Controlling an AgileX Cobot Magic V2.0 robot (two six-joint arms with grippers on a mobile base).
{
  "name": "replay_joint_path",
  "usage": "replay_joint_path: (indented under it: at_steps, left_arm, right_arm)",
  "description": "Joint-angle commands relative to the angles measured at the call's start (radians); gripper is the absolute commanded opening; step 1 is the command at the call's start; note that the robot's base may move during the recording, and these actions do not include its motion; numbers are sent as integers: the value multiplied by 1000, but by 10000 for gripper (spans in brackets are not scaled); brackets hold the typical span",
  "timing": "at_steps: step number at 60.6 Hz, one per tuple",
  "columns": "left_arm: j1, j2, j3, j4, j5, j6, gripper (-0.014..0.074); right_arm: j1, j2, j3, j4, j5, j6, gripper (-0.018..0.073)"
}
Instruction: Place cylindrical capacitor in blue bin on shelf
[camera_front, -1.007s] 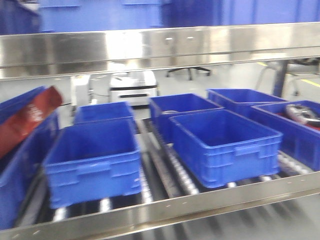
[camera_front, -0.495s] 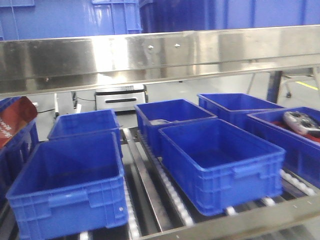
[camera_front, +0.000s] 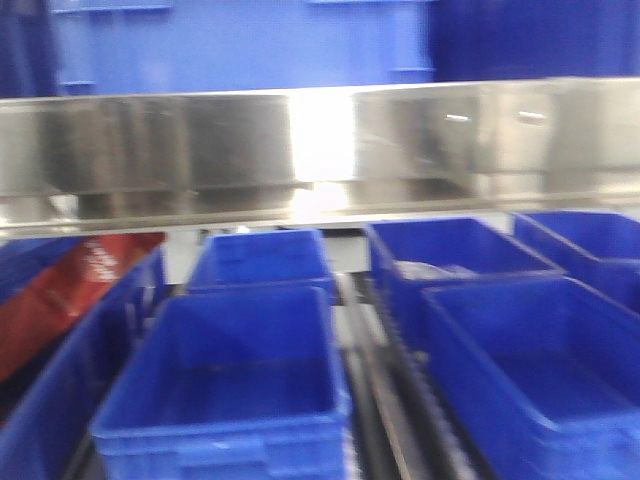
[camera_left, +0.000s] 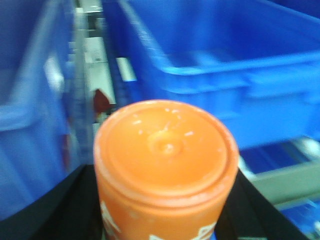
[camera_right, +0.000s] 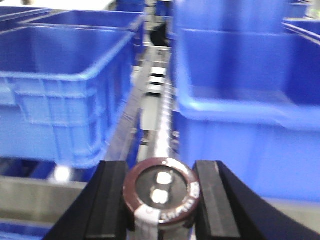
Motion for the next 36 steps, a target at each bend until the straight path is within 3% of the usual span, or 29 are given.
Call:
replay_joint_path:
  at_steps: [1, 36]
  left_arm:
    - [-6, 0, -7, -2, -20, 0, -111]
    - [-6, 0, -7, -2, -20, 0, -111]
  right_arm:
    - [2, 0, -9, -3, -25, -3, -162]
    - [2, 0, -9, -3, -25, -3, -162]
